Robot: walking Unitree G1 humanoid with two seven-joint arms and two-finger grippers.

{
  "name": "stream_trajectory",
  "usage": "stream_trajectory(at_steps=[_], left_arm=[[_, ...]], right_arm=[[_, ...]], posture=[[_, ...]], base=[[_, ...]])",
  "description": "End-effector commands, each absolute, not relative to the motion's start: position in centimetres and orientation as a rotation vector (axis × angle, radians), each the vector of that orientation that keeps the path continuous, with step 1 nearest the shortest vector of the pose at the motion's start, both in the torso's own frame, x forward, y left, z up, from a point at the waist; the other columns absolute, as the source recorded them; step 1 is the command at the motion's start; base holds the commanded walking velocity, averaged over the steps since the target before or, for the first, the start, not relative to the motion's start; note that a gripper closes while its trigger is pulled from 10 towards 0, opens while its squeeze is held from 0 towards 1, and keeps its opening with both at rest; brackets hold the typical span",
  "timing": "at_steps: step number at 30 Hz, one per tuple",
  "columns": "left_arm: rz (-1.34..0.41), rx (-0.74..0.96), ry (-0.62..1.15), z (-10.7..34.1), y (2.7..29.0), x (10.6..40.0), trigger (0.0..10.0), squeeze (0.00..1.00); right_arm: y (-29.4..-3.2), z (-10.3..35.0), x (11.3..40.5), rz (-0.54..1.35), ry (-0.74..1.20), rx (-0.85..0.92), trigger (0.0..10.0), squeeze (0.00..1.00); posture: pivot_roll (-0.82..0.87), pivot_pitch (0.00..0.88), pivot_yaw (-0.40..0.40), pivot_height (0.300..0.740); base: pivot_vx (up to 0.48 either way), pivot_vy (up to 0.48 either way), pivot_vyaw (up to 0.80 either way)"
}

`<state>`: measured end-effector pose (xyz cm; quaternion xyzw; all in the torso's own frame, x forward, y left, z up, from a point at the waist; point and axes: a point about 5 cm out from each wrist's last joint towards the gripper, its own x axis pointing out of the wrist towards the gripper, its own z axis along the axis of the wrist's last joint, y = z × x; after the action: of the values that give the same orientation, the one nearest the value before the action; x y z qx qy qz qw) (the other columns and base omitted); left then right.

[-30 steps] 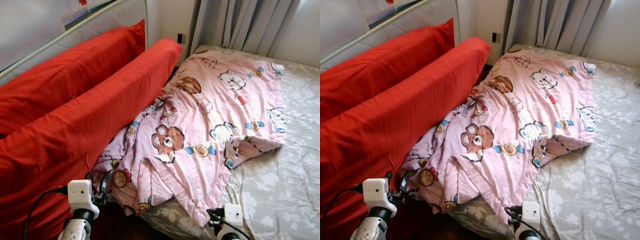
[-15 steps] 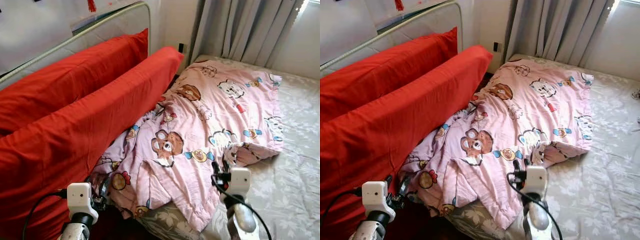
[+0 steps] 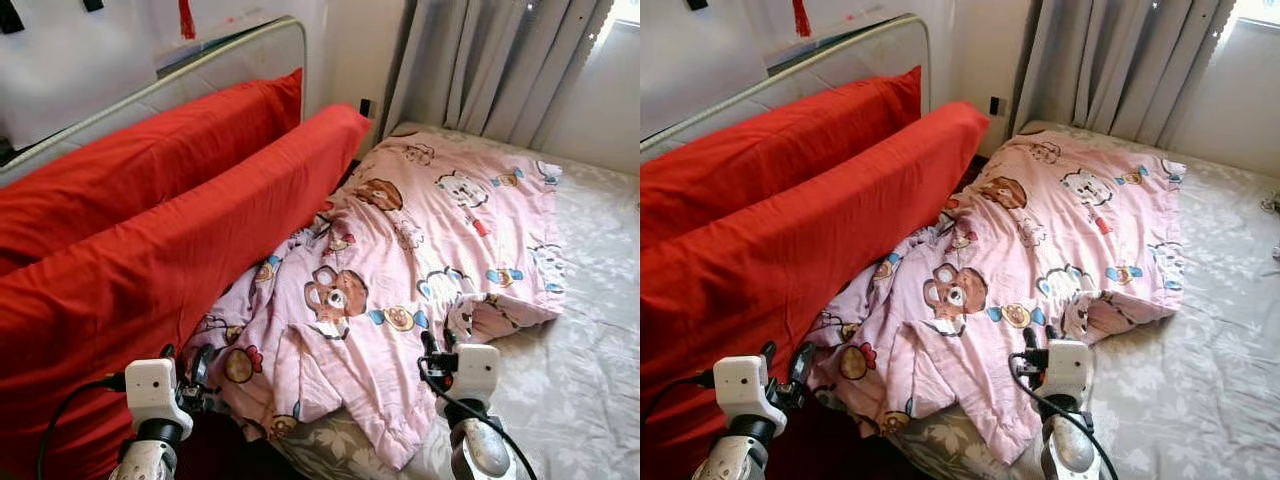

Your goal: Clean up the room

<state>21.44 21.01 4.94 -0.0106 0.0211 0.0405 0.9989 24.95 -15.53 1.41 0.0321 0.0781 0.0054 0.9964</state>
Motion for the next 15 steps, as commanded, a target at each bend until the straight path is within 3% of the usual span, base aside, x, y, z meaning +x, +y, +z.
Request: stream_trajectory(at_steps=[1, 7, 15], left_arm=[[0.071, -0.031, 0.039, 5.1, 20.7, 21.9, 10.0, 0.00], [0.060, -0.038, 0.039, 5.2, 20.4, 22.4, 10.0, 0.00], [0.066, -0.031, 0.024, 6.0, 20.9, 22.8, 10.0, 0.00]], right_arm=[[-16.0, 1.8, 25.3, -0.012, 0.157, 0.057, 10.0, 0.00], [-16.2, 2.6, 25.7, 0.000, 0.115, 0.057, 10.0, 0.00], [-15.8, 3.2, 26.2, 0.006, 0.115, 0.070, 10.0, 0.00]], posture=[[0.07, 0.000, -0.058, 0.725], [0.05, 0.010, -0.057, 0.691], [0.07, 0.104, -0.070, 0.691]], base=[[0.000, 0.000, 0.00], [0.000, 0.000, 0.00], [0.000, 0.000, 0.00]])
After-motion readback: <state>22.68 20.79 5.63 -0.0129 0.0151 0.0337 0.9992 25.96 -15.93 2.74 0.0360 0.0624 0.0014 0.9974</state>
